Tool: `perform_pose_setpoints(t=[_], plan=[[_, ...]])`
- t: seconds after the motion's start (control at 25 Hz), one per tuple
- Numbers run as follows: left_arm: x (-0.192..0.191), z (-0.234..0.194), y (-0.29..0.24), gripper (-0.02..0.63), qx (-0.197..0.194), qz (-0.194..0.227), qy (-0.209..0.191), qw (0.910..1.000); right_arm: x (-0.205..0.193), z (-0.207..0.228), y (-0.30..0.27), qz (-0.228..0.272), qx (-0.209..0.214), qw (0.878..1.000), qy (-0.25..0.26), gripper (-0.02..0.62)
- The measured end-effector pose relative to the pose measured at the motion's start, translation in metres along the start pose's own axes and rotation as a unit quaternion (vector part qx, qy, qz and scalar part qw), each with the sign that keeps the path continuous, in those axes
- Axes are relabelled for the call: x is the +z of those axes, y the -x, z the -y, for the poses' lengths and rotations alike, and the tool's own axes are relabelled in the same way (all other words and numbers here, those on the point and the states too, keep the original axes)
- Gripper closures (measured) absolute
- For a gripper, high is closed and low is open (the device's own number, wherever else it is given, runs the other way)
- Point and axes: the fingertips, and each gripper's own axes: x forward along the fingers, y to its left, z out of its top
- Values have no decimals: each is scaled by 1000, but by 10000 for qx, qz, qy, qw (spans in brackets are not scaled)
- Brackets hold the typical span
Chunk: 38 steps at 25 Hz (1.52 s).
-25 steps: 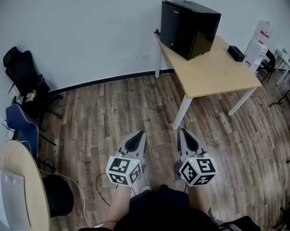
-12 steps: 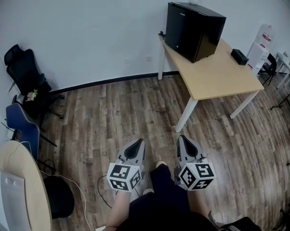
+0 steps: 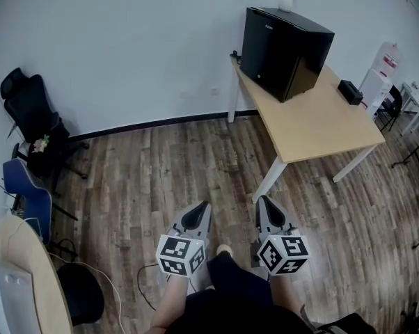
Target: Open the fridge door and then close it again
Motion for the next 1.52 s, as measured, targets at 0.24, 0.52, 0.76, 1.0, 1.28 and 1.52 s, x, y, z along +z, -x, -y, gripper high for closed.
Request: perform_pose_setpoints(t=[0.24,0.52,0.76,1.0,1.28,1.52], plan=[[19,-21,-53,594,48,13,-44,10000,18,23,-53,-5,93,10000,22,604],[38,-46,-105,594,198,51,-125,9997,35,49,-110,46,223,9997,70,604],[44,-60,-139,594,284,65,-114,9995,38,67,-144,15,306,9995,43,604],[43,-67,-166,594,332,65,-104,9994,38,82,-166,-17,387,9992,50,604],[40,-74,-175,594,459,25,2,9989,39,84,-184,-90,533,9985,14,604],[42,-93,-181,594,638,11,98,9979,35,78,-207,-231,690,9973,12,604]])
